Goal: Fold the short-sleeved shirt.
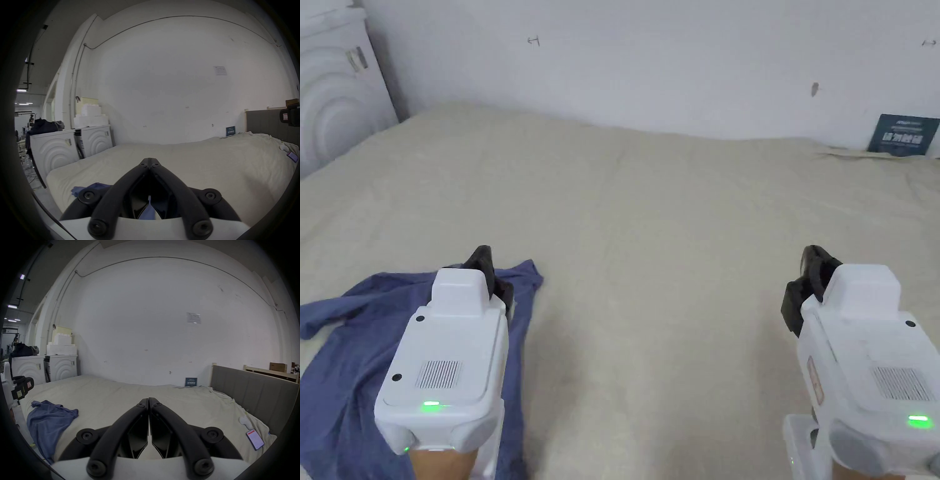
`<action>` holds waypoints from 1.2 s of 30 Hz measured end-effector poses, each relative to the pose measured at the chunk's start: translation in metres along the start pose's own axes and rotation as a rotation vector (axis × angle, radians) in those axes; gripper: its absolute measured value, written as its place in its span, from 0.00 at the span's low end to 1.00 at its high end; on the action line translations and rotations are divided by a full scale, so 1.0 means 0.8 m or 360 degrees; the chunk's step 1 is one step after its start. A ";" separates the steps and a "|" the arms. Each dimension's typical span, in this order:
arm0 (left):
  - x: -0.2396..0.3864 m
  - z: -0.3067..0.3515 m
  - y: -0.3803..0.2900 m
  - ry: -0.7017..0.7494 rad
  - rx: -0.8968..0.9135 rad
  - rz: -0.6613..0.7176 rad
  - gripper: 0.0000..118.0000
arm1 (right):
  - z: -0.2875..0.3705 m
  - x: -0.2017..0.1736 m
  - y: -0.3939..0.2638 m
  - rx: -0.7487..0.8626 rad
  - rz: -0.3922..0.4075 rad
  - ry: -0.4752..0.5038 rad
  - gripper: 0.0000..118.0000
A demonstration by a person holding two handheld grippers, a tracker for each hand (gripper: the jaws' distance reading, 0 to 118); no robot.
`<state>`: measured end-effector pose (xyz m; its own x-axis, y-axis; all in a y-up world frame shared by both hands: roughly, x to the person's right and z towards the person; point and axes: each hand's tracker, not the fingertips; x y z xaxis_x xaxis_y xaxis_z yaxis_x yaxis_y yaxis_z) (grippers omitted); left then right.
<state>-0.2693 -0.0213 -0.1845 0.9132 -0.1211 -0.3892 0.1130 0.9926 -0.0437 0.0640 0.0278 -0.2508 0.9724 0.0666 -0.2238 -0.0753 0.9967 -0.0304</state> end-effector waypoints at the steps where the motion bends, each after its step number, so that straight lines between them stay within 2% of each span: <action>1: -0.011 0.003 0.000 0.0036 0.0002 -0.0001 0.00 | -0.003 -0.009 0.001 0.0005 -0.0001 0.0030 0.00; 12: -0.141 0.054 -0.009 0.0411 -0.0043 -0.0046 0.00 | -0.025 -0.123 0.001 0.0027 -0.0001 0.0394 0.00; 19: -0.185 0.089 -0.018 0.0553 -0.0079 -0.0054 0.00 | -0.017 -0.169 -0.002 0.0013 0.0004 0.0548 0.00; 28: -0.196 0.084 -0.029 0.0551 -0.0158 -0.0033 0.00 | -0.016 -0.175 -0.004 -0.0007 0.0019 0.0580 0.00; 32: -0.198 0.059 -0.032 0.0372 -0.0277 0.0096 0.00 | -0.023 -0.162 -0.007 -0.0015 0.0036 0.0573 0.00; 36: -0.202 0.015 -0.041 0.0288 -0.0458 0.0211 0.00 | -0.029 -0.150 -0.010 -0.0024 0.0048 0.0533 0.00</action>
<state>-0.4162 -0.0346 -0.1090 0.8256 -0.0143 -0.5640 -0.1400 0.9632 -0.2294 -0.0573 0.0110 -0.2467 0.8432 0.0746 -0.5324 -0.1086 0.9935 -0.0328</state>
